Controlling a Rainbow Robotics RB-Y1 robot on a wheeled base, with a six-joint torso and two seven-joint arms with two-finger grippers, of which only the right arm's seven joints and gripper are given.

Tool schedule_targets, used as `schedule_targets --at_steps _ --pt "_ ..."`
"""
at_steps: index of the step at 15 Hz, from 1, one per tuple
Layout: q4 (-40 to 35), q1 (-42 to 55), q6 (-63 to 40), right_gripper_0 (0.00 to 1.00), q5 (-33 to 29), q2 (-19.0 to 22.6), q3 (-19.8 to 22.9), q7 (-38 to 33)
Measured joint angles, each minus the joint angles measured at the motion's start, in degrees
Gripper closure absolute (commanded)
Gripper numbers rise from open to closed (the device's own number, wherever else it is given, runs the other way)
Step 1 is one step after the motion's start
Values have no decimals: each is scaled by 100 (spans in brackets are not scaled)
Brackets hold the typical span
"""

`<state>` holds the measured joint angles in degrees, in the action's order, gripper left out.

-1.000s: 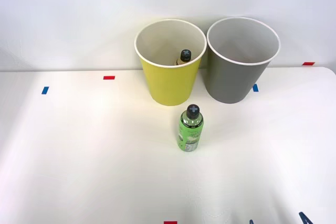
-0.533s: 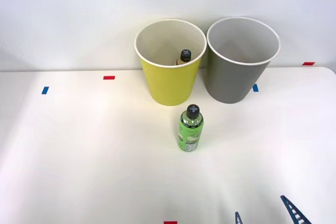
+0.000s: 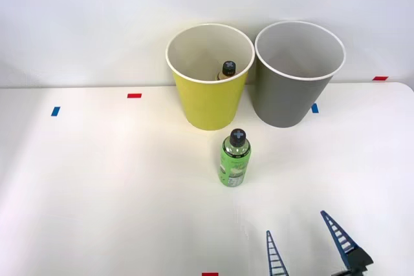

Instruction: Put cans in the gray bin, plastic bottles in the light green bin

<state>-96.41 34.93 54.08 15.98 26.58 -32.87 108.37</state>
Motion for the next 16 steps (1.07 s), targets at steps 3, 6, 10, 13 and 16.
schedule_targets --at_steps 3,6,10,13,16 --pt "0 -556 -259 0 739 149 -364 491" --pt "0 -1165 -537 0 1413 318 -735 654" --pt "0 -1828 -556 0 2205 817 -1297 745" --pt "0 -1958 -557 0 2358 994 -1386 764" --pt "0 -2005 -557 0 2392 973 -1417 753"
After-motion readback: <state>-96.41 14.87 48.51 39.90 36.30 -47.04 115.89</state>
